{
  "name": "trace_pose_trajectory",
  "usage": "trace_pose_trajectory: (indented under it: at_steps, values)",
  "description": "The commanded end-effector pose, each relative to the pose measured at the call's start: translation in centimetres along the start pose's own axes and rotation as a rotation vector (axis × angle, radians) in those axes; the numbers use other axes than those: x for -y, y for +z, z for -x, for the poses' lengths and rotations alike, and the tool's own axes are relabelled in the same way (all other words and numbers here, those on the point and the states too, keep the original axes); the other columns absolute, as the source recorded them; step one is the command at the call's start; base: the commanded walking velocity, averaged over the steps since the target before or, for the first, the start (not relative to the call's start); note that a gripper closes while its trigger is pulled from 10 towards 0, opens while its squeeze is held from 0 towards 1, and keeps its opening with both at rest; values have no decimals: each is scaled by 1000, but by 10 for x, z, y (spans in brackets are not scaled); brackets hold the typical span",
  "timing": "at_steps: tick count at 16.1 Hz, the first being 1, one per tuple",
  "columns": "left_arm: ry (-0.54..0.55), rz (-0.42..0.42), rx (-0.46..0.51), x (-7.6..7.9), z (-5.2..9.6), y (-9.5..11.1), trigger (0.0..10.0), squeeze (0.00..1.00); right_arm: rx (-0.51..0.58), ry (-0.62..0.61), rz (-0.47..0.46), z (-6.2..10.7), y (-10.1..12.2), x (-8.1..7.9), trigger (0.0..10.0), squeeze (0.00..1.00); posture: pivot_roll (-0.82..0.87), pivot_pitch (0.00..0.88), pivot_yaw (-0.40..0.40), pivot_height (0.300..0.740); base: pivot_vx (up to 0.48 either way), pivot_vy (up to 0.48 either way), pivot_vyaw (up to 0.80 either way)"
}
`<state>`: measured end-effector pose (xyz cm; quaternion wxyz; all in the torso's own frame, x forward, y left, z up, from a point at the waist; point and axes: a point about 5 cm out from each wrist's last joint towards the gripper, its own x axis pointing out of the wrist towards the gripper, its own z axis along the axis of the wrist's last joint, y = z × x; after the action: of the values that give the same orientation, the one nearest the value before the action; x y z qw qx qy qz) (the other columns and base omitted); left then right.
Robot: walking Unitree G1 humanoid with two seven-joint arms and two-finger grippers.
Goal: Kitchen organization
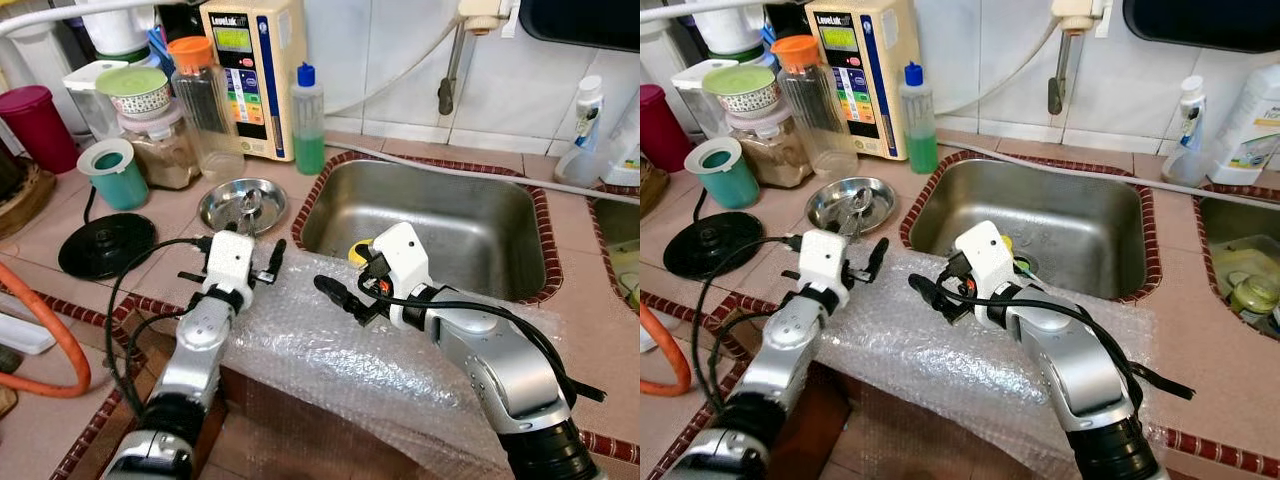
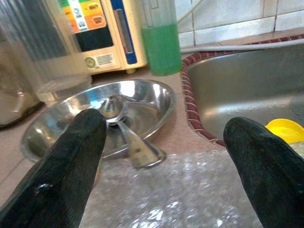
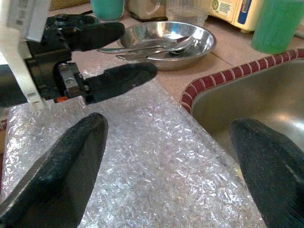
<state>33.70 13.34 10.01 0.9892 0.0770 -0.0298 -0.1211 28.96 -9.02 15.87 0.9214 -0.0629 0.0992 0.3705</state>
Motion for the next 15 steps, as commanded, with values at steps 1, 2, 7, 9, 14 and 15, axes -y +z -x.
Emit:
trace_pose_trajectory:
  at_steps: [1, 2, 7, 9, 14, 15]
  values:
    - [3, -4, -7, -3, -3, -1, 10000, 0, 5, 17, 8, 1, 3, -3, 10000, 0, -32, 0, 69, 740, 0, 0, 0]
    - [4, -3, -13, -4, -4, -2, 10000, 0, 4, 14, 8, 1, 3, -3, 10000, 0, -34, 0, 70, 740, 0, 0, 0]
    - [17, 25, -43, -7, -8, -6, 0, 0, 4, 13, 7, 1, 3, -4, 10000, 0, -34, 0, 72, 740, 0, 0, 0]
    - [16, 30, -42, -7, -10, -6, 0, 0, 5, 13, 6, 1, 3, -4, 10000, 0, -32, 0, 72, 740, 0, 0, 0]
    - [25, 31, -42, -10, -12, -6, 0, 0, 6, 6, 2, 1, 3, -4, 10000, 0, -36, 0, 79, 740, 0, 0, 0]
    - [25, 31, -41, -10, -12, -5, 0, 0, 6, 3, 2, 1, 3, -4, 10000, 0, -36, 0, 79, 740, 0, 0, 0]
